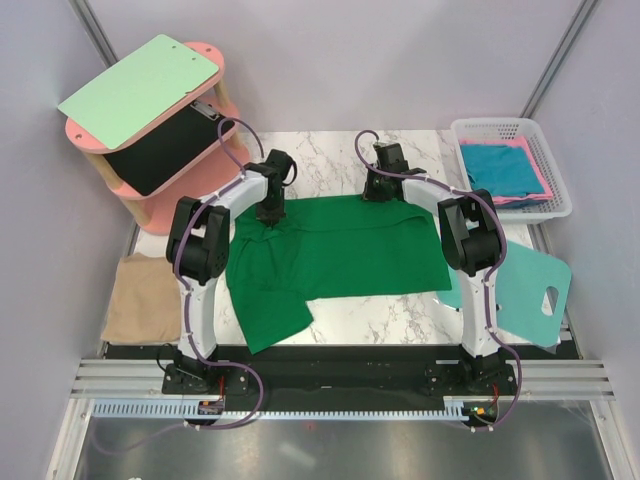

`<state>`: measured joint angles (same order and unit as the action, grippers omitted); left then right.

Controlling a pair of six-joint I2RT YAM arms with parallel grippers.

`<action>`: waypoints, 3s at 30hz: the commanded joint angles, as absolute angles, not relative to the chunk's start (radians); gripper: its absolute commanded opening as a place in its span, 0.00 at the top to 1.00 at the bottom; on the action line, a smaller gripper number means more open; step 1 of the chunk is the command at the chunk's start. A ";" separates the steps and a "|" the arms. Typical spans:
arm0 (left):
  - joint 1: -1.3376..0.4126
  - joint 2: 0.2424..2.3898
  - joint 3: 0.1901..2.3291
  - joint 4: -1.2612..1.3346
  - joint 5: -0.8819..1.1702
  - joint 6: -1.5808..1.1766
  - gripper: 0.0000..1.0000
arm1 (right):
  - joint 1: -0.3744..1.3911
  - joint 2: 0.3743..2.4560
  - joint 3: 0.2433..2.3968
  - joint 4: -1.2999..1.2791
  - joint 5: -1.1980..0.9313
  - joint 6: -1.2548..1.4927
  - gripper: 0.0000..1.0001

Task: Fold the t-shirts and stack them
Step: Fold the flattened tshirt in 1/3 of the way

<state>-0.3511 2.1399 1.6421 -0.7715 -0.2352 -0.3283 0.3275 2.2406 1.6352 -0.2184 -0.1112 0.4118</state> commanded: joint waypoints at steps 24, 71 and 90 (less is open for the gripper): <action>-0.442 1.715 1.276 -0.842 -0.388 -0.446 0.00 | 0.321 2.273 1.588 -0.276 -0.087 0.380 0.93; -0.388 2.226 1.904 -0.795 -0.410 -0.290 0.98 | 0.203 2.263 1.555 -0.299 -0.043 0.411 0.92; -0.439 2.180 1.824 -0.753 -0.316 -0.307 0.98 | 0.202 2.266 1.559 -0.298 -0.058 0.408 0.92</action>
